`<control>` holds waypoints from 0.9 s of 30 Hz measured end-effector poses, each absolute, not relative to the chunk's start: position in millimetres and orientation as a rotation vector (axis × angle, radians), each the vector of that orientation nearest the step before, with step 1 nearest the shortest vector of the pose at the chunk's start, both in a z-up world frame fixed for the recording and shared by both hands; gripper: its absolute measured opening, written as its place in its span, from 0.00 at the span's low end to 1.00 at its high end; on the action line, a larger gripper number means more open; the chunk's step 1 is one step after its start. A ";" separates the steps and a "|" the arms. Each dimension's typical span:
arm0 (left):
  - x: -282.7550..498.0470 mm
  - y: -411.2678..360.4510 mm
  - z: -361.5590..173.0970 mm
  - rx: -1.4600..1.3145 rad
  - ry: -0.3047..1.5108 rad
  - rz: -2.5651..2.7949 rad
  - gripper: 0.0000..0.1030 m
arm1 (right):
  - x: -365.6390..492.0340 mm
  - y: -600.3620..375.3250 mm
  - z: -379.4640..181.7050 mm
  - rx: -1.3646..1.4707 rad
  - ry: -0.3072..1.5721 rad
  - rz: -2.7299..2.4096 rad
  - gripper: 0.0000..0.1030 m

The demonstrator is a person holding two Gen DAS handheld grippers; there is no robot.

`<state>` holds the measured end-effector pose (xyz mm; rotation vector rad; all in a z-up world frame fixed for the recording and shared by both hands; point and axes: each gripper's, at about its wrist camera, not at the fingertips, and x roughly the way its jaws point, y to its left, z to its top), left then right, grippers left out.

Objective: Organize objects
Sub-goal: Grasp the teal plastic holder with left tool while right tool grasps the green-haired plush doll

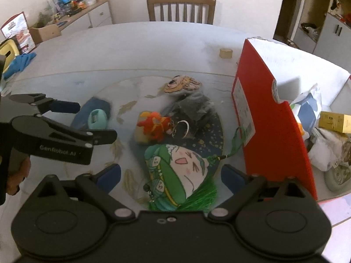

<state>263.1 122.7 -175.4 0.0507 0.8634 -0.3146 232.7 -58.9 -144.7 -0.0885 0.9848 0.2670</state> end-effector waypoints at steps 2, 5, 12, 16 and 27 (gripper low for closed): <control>263.1 119.9 -176.5 0.081 0.850 -0.320 0.97 | 236.0 -58.7 -149.8 -0.079 0.992 0.258 0.92; 264.3 118.1 -177.6 0.097 0.843 -0.325 0.96 | 238.9 -60.7 -155.3 -0.065 1.009 0.246 0.88; 265.6 119.1 -178.0 0.087 0.846 -0.332 0.78 | 240.3 -58.6 -159.2 -0.083 1.020 0.251 0.73; 262.7 117.2 -177.9 0.106 0.845 -0.338 0.65 | 239.7 -57.7 -159.0 -0.085 1.024 0.255 0.65; 257.1 116.6 -169.9 0.083 0.876 -0.332 0.37 | 230.5 -60.2 -144.0 -0.085 0.987 0.282 0.51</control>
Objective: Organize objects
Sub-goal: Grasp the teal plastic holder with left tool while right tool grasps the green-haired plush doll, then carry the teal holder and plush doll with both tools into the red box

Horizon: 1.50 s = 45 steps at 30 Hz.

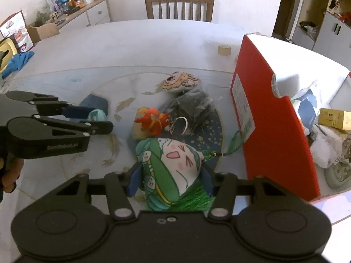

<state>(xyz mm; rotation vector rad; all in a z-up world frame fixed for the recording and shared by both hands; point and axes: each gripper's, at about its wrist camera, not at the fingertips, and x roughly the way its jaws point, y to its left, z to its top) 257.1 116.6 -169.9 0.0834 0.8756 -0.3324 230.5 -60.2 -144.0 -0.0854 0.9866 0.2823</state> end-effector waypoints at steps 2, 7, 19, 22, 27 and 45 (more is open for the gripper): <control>254.2 116.5 -168.1 0.082 0.876 -0.334 0.37 | 226.2 -63.2 -137.2 -0.071 0.978 0.295 0.51; 245.1 116.8 -157.0 0.074 0.870 -0.314 0.37 | 214.7 -73.3 -114.4 -0.045 0.962 0.327 0.51; 223.2 96.8 -87.6 0.034 0.803 -0.379 0.37 | 203.1 -113.0 -51.1 0.017 0.885 0.387 0.51; 220.5 84.4 -70.1 0.038 0.785 -0.394 0.37 | 206.7 -127.1 -36.0 0.025 0.859 0.392 0.51; 219.4 58.0 -48.5 0.043 0.767 -0.424 0.37 | 212.0 -156.8 -12.4 0.021 0.799 0.379 0.51; 241.2 -51.9 -29.5 0.103 0.762 -0.455 0.37 | 257.6 -278.3 16.6 0.019 0.683 0.268 0.51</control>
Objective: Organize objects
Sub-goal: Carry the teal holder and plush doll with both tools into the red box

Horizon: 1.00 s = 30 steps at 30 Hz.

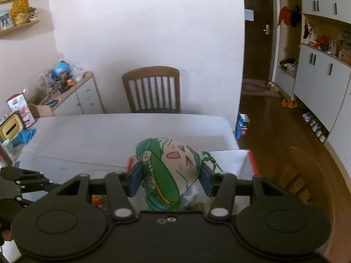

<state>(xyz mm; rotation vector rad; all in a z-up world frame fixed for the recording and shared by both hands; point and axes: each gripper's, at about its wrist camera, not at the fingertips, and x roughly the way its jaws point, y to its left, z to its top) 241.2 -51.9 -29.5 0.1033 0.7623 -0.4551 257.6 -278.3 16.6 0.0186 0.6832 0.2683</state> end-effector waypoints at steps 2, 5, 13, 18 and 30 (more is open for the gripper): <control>247.3 -63.8 -30.0 0.113 0.765 -0.457 0.37 | 263.0 -289.8 9.2 0.021 0.695 0.262 0.51; 257.1 -82.7 -31.7 0.121 0.775 -0.459 0.37 | 267.3 -306.1 -3.1 0.026 0.713 0.254 0.51; 293.6 -127.9 -43.3 0.126 0.822 -0.467 0.37 | 275.4 -332.6 -42.0 0.012 0.792 0.271 0.51; 317.4 -154.2 -51.2 0.141 0.850 -0.470 0.37 | 281.6 -324.8 -68.0 -0.081 0.863 0.309 0.51; 356.8 -201.3 -81.3 0.182 0.933 -0.470 0.37 | 293.3 -318.3 -107.0 -0.174 0.982 0.409 0.51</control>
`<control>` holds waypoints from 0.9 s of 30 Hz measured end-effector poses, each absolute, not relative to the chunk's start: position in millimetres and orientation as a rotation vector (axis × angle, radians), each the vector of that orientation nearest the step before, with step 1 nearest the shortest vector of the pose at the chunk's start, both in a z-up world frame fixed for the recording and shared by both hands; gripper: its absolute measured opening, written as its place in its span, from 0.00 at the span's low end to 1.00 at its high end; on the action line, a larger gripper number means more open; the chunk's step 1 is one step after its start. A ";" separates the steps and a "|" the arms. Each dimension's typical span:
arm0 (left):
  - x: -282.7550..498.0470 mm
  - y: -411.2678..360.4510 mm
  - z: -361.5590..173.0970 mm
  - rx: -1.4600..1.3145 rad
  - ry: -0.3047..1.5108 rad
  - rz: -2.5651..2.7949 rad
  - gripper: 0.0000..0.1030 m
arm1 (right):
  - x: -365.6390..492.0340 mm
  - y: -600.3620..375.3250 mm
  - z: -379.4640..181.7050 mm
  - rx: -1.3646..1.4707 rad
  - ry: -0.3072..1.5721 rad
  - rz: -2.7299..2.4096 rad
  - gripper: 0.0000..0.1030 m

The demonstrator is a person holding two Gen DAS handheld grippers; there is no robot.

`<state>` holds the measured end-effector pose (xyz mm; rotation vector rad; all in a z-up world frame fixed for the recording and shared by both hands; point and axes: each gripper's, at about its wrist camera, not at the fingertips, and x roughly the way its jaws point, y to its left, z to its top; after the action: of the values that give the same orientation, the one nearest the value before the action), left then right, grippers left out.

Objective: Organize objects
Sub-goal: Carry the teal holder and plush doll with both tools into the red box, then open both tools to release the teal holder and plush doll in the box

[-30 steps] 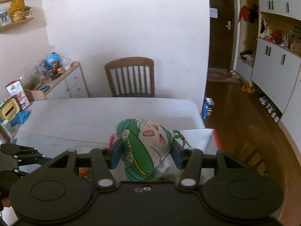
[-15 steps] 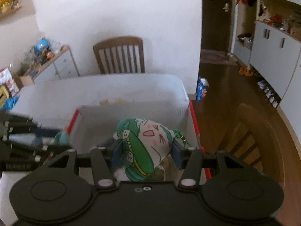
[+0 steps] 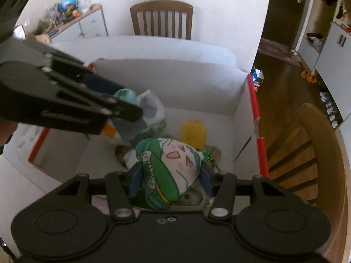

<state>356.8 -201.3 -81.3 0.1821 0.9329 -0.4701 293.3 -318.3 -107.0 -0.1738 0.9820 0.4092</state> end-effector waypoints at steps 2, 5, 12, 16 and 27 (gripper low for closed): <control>364.5 -212.0 -85.4 0.192 0.948 -0.467 0.37 | 295.9 -316.0 -112.0 -0.178 0.997 0.418 0.51; 373.4 -221.9 -93.1 0.206 0.980 -0.465 0.37 | 297.3 -315.2 -119.1 -0.184 1.013 0.436 0.52; 384.8 -235.0 -114.7 0.233 1.051 -0.460 0.37 | 297.7 -323.5 -124.7 -0.157 1.012 0.441 0.55; 387.1 -240.9 -124.4 0.260 1.076 -0.448 0.37 | 292.5 -332.3 -125.3 -0.152 1.007 0.448 0.63; 392.8 -235.6 -137.0 0.230 1.123 -0.404 0.38 | 291.8 -341.8 -115.3 -0.113 0.990 0.455 0.75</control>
<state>392.8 -235.6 -137.0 0.2297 1.1230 -0.4043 291.8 -341.8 -115.3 -0.1130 0.9895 0.4554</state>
